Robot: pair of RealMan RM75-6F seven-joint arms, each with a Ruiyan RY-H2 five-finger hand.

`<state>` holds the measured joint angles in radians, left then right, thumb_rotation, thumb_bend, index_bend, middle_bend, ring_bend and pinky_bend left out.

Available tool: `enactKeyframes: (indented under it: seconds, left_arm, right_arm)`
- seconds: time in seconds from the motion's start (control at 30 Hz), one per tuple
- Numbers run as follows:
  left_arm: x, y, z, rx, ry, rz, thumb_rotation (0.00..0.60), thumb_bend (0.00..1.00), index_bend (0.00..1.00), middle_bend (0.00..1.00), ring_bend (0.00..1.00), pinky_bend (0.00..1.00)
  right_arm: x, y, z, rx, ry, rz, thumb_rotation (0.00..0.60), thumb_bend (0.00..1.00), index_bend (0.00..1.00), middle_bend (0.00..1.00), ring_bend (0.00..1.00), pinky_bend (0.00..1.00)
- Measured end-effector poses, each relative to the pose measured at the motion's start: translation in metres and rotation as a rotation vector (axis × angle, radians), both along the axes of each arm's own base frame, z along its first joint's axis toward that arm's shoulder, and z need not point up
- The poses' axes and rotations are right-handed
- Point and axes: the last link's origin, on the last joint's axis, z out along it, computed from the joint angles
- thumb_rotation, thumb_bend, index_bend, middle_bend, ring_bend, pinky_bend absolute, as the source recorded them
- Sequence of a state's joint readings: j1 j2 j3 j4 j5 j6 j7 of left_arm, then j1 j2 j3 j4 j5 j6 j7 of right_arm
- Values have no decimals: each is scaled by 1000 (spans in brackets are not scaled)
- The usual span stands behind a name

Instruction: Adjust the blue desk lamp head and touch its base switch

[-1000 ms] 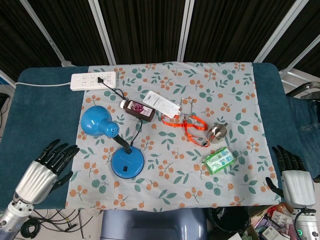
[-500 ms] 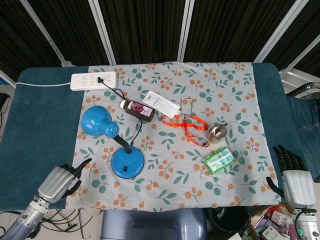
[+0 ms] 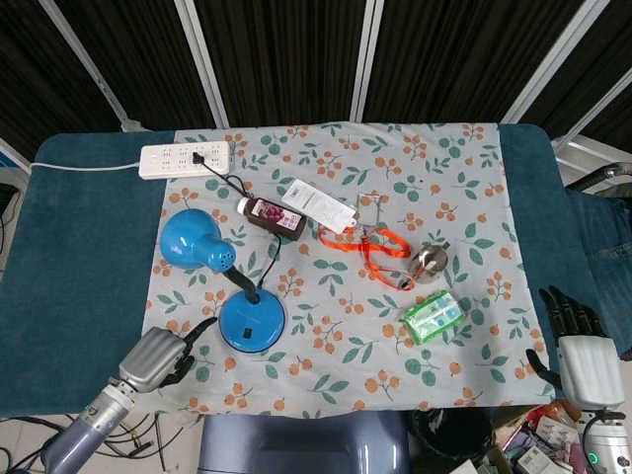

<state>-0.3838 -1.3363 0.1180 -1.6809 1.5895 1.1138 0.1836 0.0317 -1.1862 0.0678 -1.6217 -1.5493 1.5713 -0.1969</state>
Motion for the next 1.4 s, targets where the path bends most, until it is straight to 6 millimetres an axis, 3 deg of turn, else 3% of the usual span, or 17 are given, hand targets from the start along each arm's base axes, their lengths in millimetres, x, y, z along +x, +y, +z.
enactKeyframes:
  seconds: [0.27,0.63,1.4]
  left_arm:
    - [13,5,-20,-84,-25,29,600,583,47,746,767,686]
    - [16,7,-33,-121,-37,56,600,582,82,746,767,686]
    - [16,12,-42,-125,-28,58,600,582,118,746,767,686]
  right_arm:
    - [0,0,1,-1,0,0,600,175,4,59,119,161]
    - [0,-1,1,-1,2,0,600,175,4,59,119,161]
    - [-1,-1,1,-1,1,-1,600,176,4,59,119,161]
